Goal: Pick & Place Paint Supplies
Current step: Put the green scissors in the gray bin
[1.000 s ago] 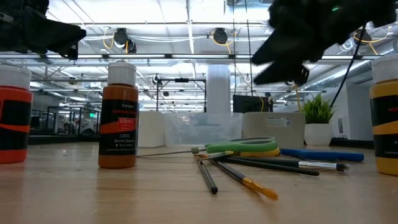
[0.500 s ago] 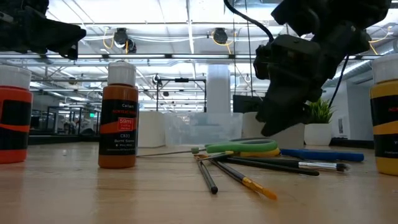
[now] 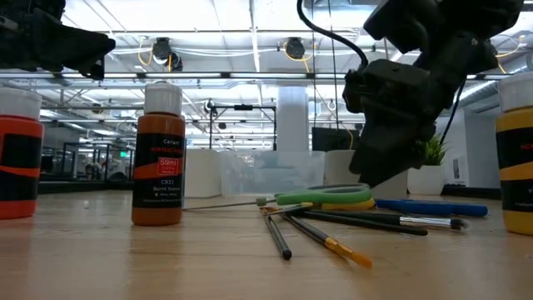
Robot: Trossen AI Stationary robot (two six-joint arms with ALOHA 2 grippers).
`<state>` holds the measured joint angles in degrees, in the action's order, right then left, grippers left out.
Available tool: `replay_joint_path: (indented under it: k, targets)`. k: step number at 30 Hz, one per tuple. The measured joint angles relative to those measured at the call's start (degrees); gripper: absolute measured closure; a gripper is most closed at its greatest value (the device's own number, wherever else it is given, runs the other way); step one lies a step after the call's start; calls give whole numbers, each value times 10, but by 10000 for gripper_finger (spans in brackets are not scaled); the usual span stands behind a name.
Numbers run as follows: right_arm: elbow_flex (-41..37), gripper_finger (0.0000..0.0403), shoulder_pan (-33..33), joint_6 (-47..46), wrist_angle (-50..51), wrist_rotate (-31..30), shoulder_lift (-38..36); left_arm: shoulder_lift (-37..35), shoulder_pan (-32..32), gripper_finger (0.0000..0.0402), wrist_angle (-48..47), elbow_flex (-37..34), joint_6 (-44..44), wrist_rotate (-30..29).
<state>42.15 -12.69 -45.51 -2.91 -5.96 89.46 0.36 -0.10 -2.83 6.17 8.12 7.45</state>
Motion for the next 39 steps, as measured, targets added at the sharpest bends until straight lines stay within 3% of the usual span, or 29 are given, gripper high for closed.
replay_joint_path:
  k: [16,29,34,39]
  targets:
    - [0,237,14,-5,-63,32,51,0,0,325,0,0,0,0]
    - [1,384,15,56,-123,34,47,0,0,325,0,0,0,0]
    - [0,383,12,83,-144,50,35,0,0,325,0,0,0,0]
    - [0,384,0,117,-143,24,-7,0,0,325,0,0,0,0]
